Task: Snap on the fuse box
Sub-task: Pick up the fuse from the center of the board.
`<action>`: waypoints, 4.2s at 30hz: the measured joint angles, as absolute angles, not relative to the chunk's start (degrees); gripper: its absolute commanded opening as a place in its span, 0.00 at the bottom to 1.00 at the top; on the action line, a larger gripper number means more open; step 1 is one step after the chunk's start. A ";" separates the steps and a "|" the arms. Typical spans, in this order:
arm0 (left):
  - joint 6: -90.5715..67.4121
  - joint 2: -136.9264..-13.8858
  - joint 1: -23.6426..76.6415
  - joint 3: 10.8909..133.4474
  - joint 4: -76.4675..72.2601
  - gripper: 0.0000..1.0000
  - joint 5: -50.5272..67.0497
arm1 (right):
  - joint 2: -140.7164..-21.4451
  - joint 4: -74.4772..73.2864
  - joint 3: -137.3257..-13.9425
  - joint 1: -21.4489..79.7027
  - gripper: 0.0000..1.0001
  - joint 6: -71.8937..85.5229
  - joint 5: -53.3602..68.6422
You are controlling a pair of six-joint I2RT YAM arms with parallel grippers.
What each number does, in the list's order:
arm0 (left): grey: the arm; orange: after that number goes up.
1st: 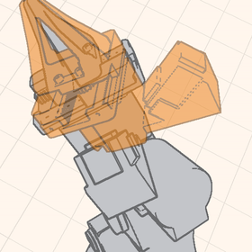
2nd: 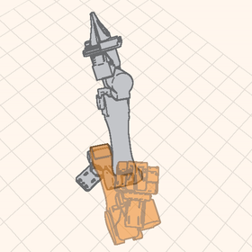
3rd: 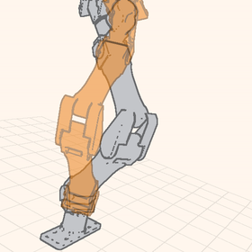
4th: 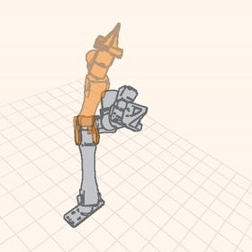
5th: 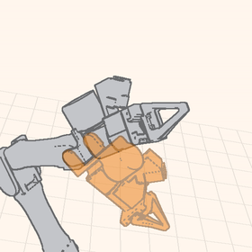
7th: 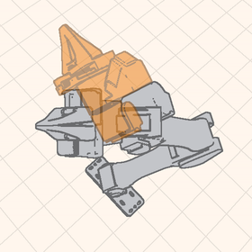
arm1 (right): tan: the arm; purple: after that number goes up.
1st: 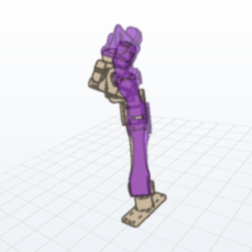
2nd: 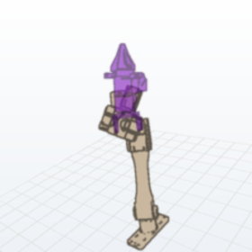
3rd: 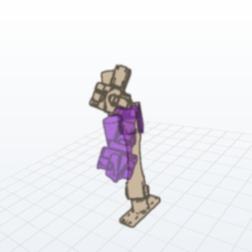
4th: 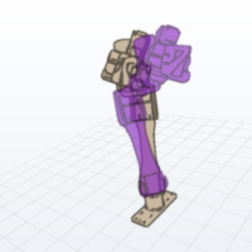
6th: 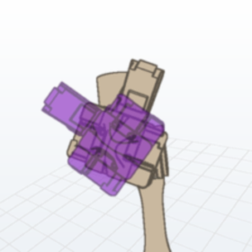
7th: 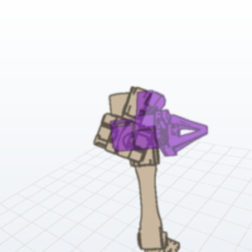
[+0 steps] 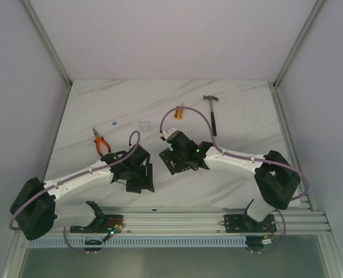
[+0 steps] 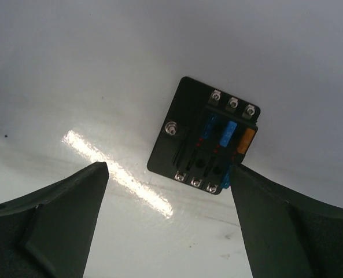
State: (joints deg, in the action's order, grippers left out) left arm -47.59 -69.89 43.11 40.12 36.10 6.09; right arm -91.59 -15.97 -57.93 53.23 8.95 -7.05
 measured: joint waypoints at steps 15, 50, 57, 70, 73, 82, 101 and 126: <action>-65.14 -74.28 61.45 40.25 39.88 0.55 3.51 | -89.69 -9.17 -55.00 51.99 0.96 7.35 -8.45; -69.60 -88.82 65.10 41.50 35.90 0.19 0.34 | -83.90 -6.87 -52.10 49.43 0.97 7.01 -6.83; -69.84 -88.79 65.25 42.26 36.67 0.04 -0.30 | -83.90 -6.61 -51.94 49.32 0.97 7.01 -6.83; -69.82 -84.36 63.00 47.57 40.56 0.00 -2.70 | -83.88 -6.50 -51.83 49.32 0.97 7.01 -6.83; -69.80 -83.42 62.63 48.51 41.63 0.00 -3.33 | -83.88 -6.50 -51.83 49.32 0.97 7.01 -6.83; -65.69 -81.03 55.92 55.11 43.27 0.00 -5.69 | -83.81 -6.50 -51.83 49.32 0.97 7.01 -6.83; -52.51 -82.74 35.38 44.51 11.79 0.00 6.04 | -76.99 2.20 -41.87 38.11 0.95 14.15 4.80; -32.03 -67.83 31.42 26.52 -25.28 0.03 11.20 | -80.99 6.70 -48.12 31.05 0.84 37.43 24.47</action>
State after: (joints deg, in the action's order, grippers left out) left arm -32.03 -67.83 31.42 26.52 -25.28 11.20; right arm -80.99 6.70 -48.12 31.05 37.43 24.47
